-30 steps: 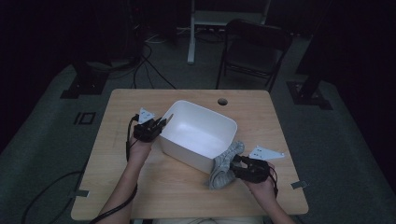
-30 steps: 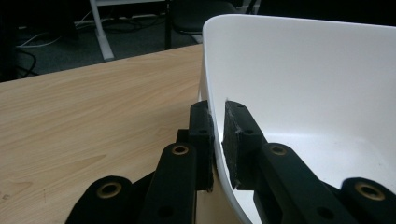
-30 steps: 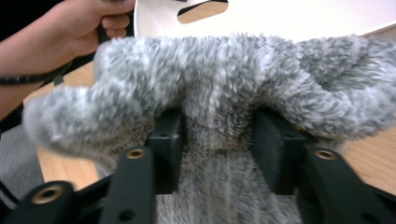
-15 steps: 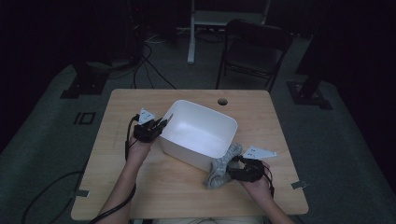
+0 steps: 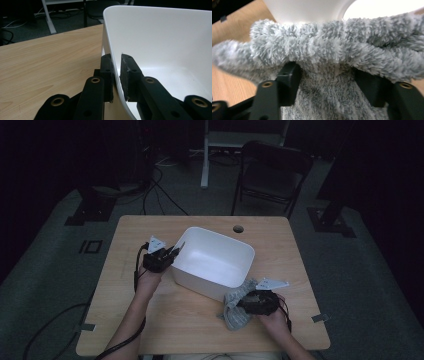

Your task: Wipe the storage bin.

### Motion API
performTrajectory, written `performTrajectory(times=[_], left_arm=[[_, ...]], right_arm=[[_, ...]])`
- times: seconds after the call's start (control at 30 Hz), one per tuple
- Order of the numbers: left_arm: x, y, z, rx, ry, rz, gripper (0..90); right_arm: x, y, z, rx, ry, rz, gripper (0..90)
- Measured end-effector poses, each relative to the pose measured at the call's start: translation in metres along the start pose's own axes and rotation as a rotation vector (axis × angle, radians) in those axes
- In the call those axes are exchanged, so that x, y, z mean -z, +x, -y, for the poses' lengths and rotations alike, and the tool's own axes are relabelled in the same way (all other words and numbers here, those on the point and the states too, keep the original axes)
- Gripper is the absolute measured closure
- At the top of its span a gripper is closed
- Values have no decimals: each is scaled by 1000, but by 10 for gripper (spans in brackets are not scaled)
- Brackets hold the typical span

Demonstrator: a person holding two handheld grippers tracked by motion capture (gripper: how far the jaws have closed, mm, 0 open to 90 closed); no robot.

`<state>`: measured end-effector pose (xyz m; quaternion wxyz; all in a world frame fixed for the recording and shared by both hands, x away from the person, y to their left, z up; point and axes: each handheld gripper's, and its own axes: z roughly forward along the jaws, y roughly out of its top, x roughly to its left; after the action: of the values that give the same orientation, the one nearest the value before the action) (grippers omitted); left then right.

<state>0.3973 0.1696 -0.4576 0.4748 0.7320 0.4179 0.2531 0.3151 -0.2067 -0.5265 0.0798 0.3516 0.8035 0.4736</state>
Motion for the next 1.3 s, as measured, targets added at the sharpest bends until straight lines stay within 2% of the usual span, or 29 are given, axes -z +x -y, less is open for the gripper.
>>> performTrajectory(times=[0.1,0.27,0.37,0.4,0.43,0.47,0.6,0.67,0.73,0.8,0.87,0.9,0.93,0.97,1.07,1.13,1.17,1.3], left_arm=[[0,0,0,-1,-1,3,807],[0,1,0,2,1,2,805],[1,1,0,8,-1,4,805],[1,1,0,8,-1,4,802],[1,2,0,11,-3,8,802],[1,1,0,9,-2,6,801],[0,1,0,6,0,5,802],[0,1,0,8,0,5,801],[0,2,0,10,0,7,802],[0,1,-1,7,2,9,802],[0,1,-1,13,0,17,802],[0,0,-1,12,0,22,802],[0,0,0,14,1,33,782],[-1,-1,-1,15,2,46,782],[-2,-3,-1,4,17,63,701],[-2,-4,0,1,21,60,647],[-2,-4,-1,1,29,67,647],[2,-9,-3,-19,47,71,550]], right_arm=[[-6,-5,4,1,39,-11,428],[-10,-10,6,4,68,-23,474],[-10,-12,5,-2,93,-26,560],[-10,-12,5,-2,93,-26,560],[-7,-11,4,-6,108,-24,651],[-6,-10,3,-2,109,-21,683],[1,-6,-2,24,100,10,749],[6,-4,-6,41,76,42,765],[11,-6,-8,37,55,65,767],[17,-11,-10,20,24,107,769],[19,-14,-11,11,18,120,769],[24,-19,-12,-16,-8,141,768],[32,-25,-13,-45,-39,144,767],[32,-25,-13,-45,-39,144,767],[47,-31,-15,-59,-90,155,766],[61,-34,-18,-67,-133,173,765],[61,-34,-18,-67,-133,173,765],[75,-38,-21,-77,-172,175,763]])
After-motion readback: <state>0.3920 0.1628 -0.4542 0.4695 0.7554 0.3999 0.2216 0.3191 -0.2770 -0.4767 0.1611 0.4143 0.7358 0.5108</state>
